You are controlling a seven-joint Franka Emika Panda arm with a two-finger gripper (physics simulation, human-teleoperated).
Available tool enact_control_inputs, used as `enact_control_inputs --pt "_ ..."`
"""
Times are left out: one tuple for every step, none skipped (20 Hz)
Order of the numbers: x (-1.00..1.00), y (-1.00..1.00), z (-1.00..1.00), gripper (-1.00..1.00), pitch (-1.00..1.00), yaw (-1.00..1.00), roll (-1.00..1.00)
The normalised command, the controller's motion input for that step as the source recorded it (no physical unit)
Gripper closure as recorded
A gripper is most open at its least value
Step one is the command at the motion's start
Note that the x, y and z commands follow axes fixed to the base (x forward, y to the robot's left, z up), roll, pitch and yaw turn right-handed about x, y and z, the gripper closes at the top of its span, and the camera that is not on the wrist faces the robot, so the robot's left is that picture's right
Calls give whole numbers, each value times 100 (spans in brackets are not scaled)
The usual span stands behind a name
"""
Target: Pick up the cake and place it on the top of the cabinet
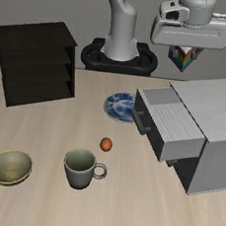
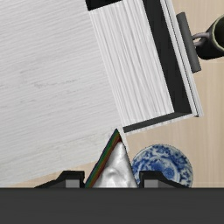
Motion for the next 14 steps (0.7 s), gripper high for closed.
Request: enact_control_inputs --pt "0 100 0 100 0 0 0" --pt "100 0 0 100 0 0 0" --pt "100 0 0 100 0 0 0" --pt "100 0 0 100 0 0 0" --pt "100 0 0 100 0 0 0" --pt "100 0 0 100 0 0 0" --pt "100 0 0 100 0 0 0" --pt "100 0 0 100 0 0 0" --pt "100 0 0 100 0 0 0" --pt "100 0 0 100 0 0 0" --pt "0 100 0 100 0 0 0" --pt "0 100 0 100 0 0 0" --pt "0 100 0 100 0 0 0" --pt "0 100 0 100 0 0 0"
